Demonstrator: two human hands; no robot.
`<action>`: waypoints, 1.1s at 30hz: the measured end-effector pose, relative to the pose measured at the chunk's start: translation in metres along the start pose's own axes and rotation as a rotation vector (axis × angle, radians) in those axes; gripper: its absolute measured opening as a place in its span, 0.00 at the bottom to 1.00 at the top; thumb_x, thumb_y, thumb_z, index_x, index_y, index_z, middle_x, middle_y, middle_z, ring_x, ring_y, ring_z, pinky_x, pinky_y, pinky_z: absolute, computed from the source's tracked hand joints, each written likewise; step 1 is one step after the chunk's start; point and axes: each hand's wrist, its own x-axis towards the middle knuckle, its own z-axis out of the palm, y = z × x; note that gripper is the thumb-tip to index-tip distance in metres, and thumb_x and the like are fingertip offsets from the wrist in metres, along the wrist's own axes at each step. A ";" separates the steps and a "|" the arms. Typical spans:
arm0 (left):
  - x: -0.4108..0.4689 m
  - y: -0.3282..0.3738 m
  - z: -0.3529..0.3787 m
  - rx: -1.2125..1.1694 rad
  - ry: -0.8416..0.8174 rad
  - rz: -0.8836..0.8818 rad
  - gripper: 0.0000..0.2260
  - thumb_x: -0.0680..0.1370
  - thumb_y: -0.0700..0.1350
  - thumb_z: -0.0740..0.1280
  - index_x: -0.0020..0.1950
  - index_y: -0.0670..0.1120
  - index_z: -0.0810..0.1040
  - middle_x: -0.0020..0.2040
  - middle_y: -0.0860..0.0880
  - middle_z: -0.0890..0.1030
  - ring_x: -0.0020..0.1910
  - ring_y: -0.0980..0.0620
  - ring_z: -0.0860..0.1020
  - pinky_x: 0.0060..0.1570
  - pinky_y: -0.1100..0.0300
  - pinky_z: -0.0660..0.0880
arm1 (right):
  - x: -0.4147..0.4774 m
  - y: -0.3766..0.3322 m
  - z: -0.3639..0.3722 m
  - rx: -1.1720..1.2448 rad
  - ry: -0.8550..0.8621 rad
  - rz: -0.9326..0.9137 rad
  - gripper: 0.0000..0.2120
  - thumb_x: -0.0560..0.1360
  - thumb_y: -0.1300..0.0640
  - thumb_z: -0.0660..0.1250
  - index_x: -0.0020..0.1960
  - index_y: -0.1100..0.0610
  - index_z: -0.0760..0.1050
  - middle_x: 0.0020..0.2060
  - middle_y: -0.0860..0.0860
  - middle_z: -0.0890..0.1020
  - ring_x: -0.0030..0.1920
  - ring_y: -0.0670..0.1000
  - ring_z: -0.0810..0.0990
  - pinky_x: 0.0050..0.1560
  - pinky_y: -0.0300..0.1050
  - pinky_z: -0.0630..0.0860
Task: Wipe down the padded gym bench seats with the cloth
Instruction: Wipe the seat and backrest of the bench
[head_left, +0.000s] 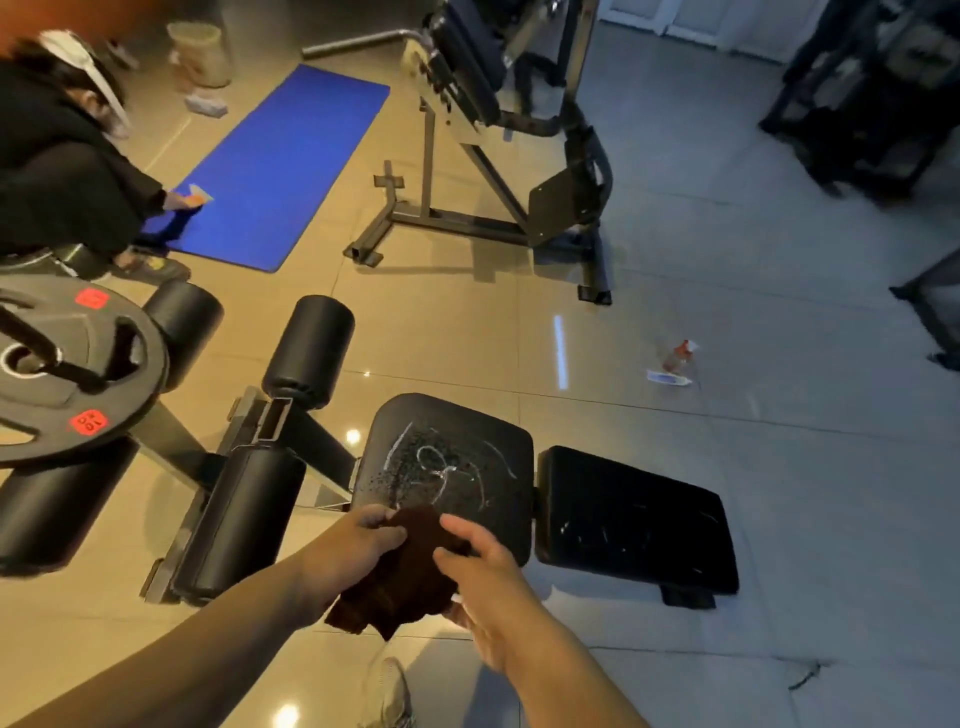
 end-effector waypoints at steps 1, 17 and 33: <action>0.008 -0.002 -0.004 0.003 0.000 -0.021 0.10 0.83 0.48 0.64 0.61 0.44 0.76 0.49 0.39 0.85 0.48 0.40 0.85 0.56 0.43 0.80 | 0.010 -0.001 0.000 -0.006 -0.015 0.016 0.17 0.80 0.62 0.67 0.63 0.43 0.77 0.59 0.51 0.79 0.57 0.54 0.80 0.53 0.49 0.84; 0.129 -0.086 0.065 -0.219 0.321 -0.184 0.07 0.79 0.36 0.65 0.55 0.40 0.80 0.47 0.36 0.84 0.45 0.38 0.83 0.51 0.42 0.79 | 0.164 0.051 -0.092 -0.435 -0.058 -0.003 0.11 0.81 0.61 0.67 0.59 0.50 0.82 0.53 0.45 0.82 0.56 0.45 0.80 0.62 0.41 0.77; 0.325 -0.189 0.102 -0.089 0.746 0.259 0.17 0.75 0.35 0.72 0.58 0.55 0.79 0.47 0.60 0.82 0.45 0.65 0.80 0.50 0.62 0.78 | 0.375 0.123 -0.120 -0.735 0.050 -0.621 0.14 0.80 0.64 0.67 0.63 0.52 0.80 0.66 0.43 0.68 0.66 0.39 0.67 0.63 0.21 0.62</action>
